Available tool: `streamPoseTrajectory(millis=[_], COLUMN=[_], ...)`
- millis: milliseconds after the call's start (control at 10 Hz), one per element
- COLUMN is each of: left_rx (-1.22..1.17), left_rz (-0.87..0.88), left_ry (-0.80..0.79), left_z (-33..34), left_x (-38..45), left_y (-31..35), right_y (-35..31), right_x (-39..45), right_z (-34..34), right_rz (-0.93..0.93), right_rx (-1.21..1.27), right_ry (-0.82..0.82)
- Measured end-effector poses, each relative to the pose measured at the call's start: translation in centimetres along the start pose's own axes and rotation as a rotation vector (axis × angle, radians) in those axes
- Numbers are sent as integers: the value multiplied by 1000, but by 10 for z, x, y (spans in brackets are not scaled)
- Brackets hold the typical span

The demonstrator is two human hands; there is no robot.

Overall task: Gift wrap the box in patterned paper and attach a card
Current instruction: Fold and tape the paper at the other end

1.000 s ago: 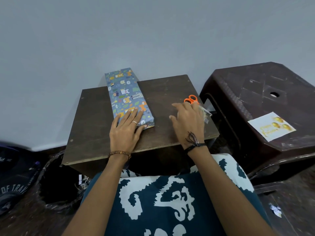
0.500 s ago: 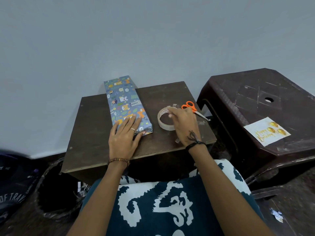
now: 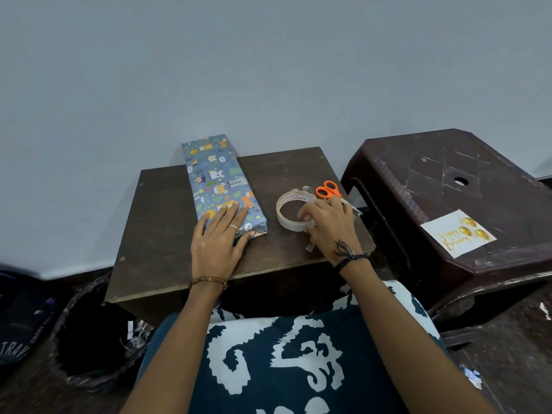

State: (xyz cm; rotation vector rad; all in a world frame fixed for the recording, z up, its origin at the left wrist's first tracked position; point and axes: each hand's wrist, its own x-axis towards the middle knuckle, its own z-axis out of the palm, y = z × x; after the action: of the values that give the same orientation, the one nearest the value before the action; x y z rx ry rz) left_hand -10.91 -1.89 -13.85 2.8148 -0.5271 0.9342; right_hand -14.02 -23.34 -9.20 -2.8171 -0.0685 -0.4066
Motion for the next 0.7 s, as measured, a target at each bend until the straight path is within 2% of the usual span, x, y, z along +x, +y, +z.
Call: streamPoseTrajectory(millis=[100,400,700], left_rx=[-2,-14,-29], left_rz=[-7,7,16], left_ry=[2,4,43], left_z=[0,0,1], left_x=[0,0,0], left_y=[0,-1,-1], right_y=[3,4,-3], right_x=[-1,-4,-8], right_z=[-1,5,8], right_rz=[-4,-77,-251], right_rx=[58,-112,-342], right_ry=[81,223,160])
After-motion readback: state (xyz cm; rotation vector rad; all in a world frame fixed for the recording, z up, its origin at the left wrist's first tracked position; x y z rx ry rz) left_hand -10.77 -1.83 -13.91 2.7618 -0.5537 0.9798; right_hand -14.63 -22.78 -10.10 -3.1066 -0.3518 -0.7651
